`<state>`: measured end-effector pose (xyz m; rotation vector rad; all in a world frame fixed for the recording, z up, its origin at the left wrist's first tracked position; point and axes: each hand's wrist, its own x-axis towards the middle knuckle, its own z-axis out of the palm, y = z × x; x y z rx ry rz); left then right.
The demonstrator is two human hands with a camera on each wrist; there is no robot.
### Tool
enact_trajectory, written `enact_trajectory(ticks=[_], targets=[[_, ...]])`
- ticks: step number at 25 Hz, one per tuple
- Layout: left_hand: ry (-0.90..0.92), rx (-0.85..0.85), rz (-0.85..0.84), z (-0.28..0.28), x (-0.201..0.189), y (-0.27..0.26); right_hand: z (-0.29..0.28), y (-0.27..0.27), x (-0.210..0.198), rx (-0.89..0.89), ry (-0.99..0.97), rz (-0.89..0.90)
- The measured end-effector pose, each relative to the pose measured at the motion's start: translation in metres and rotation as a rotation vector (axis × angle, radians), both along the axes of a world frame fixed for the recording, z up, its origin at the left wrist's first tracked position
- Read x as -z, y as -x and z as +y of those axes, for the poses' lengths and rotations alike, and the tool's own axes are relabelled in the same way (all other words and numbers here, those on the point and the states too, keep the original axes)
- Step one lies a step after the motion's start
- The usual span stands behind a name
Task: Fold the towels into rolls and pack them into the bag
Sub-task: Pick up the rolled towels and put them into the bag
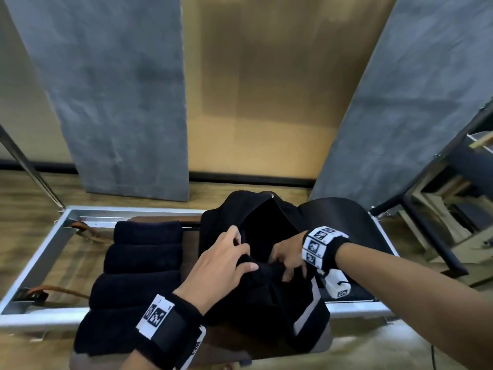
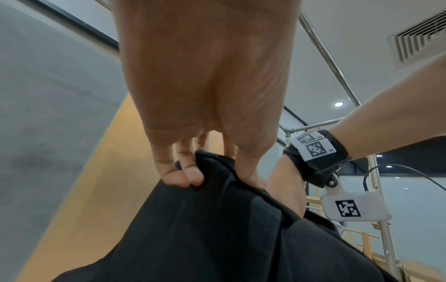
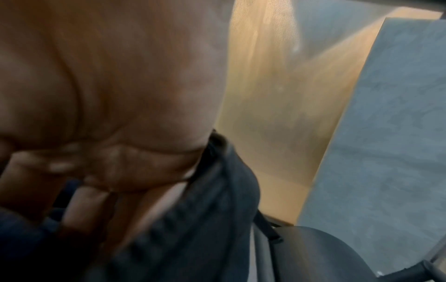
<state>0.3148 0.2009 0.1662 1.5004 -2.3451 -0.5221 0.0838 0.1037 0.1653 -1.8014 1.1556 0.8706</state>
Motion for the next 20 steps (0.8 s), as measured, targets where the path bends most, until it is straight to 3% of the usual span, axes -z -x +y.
enact_trajectory(ticks=[10, 14, 17, 20], targets=[[0.025, 0.004, 0.047, 0.011, 0.006, 0.001, 0.025, -0.031, -0.006, -0.227, 0.274, 0.297], [0.038, -0.013, 0.093, 0.020, 0.015, 0.000, 0.029, -0.039, -0.026, -0.241, 0.320, 0.248], [0.037, -0.059, 0.270, 0.031, 0.020, -0.009, 0.020, -0.054, -0.064, -0.228, 0.405, 0.229], [0.074, -0.219, 0.542, 0.045, 0.029, -0.024, 0.002, -0.087, -0.099, -0.227, 0.675, 0.147]])
